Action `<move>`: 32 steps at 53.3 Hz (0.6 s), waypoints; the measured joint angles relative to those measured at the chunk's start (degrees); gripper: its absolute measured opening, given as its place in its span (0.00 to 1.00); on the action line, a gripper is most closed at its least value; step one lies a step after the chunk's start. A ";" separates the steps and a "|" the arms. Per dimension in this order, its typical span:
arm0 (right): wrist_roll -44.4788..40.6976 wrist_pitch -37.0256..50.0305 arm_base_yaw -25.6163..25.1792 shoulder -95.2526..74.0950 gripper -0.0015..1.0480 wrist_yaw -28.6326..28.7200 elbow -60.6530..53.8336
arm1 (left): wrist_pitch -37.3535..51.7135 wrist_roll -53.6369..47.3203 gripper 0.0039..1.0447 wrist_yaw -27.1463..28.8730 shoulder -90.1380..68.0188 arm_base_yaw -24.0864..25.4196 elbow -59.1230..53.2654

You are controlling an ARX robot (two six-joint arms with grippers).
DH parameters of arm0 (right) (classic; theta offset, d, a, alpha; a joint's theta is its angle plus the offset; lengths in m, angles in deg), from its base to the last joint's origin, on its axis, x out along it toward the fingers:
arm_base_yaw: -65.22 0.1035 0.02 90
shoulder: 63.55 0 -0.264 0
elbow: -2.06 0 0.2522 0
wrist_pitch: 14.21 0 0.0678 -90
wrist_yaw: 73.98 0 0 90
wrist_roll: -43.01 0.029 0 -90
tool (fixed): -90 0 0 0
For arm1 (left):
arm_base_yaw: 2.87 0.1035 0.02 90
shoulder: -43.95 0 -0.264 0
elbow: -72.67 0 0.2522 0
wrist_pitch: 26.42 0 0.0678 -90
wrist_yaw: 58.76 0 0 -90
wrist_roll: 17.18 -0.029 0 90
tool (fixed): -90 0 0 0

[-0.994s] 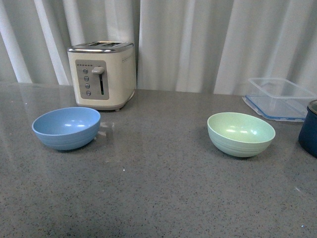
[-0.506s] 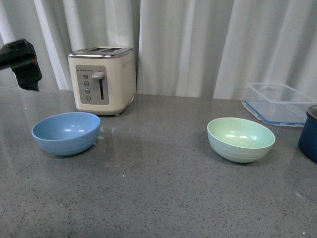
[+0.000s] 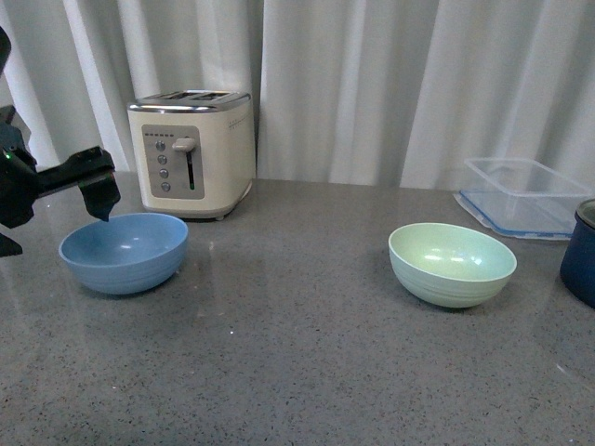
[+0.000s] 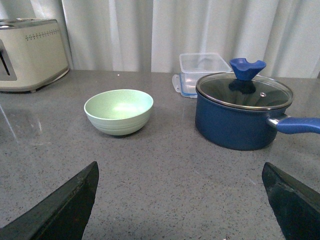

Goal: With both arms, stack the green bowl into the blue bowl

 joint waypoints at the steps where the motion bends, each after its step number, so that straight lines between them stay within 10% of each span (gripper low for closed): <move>1: 0.00 0.00 0.00 0.00 0.90 0.00 0.00 | -0.17 0.13 0.94 -0.02 -0.55 -0.04 0.31; 11: 0.00 0.00 0.00 0.00 0.90 0.00 0.00 | -0.68 0.72 0.92 0.00 -3.96 -0.22 1.44; 32: 0.00 0.00 0.00 0.00 0.90 0.00 0.00 | -0.48 0.72 0.29 -0.39 -4.55 -0.72 1.60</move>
